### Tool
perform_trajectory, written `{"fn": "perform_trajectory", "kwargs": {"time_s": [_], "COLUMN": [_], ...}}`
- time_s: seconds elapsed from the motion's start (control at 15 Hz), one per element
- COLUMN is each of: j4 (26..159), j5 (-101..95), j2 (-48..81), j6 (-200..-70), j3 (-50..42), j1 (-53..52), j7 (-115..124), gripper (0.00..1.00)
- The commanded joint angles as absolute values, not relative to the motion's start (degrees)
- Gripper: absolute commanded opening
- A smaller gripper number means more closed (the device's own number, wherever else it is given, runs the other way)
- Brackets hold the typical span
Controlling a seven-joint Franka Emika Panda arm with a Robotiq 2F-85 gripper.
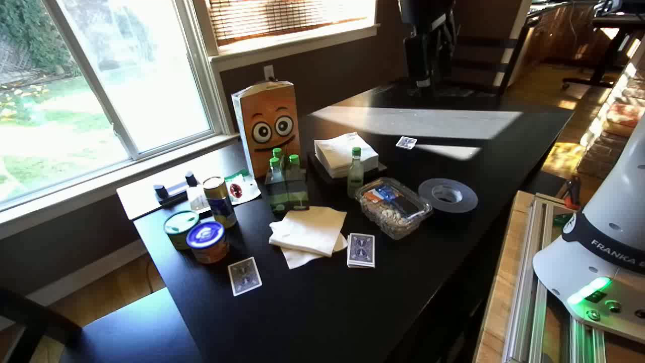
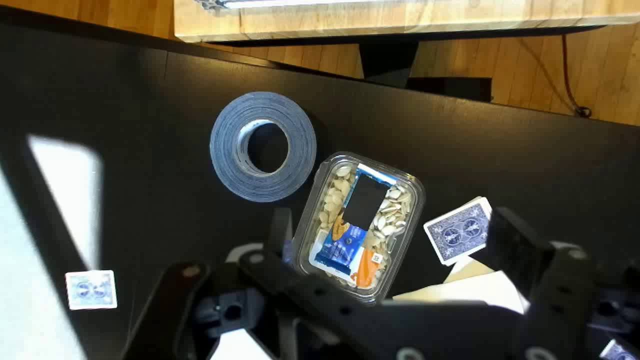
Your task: Place the tape on the napkins
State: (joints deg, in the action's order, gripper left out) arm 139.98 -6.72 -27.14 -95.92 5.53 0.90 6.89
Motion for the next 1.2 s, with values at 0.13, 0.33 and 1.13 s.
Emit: {"fn": "perform_trajectory", "kwargs": {"time_s": [0.13,0.33,1.13], "j4": [141.1,146.0,158.2], "j5": [-5.9,-6.1,-3.5], "j2": [-27.7,-29.7,-26.8], "j6": [-98.0,-105.5,-122.2], "j3": [3.6,0.1,-5.9], "j1": [0.8,3.9,14.9], "j7": [7.7,11.1,20.6], "gripper": [1.0,1.0,1.0]}}
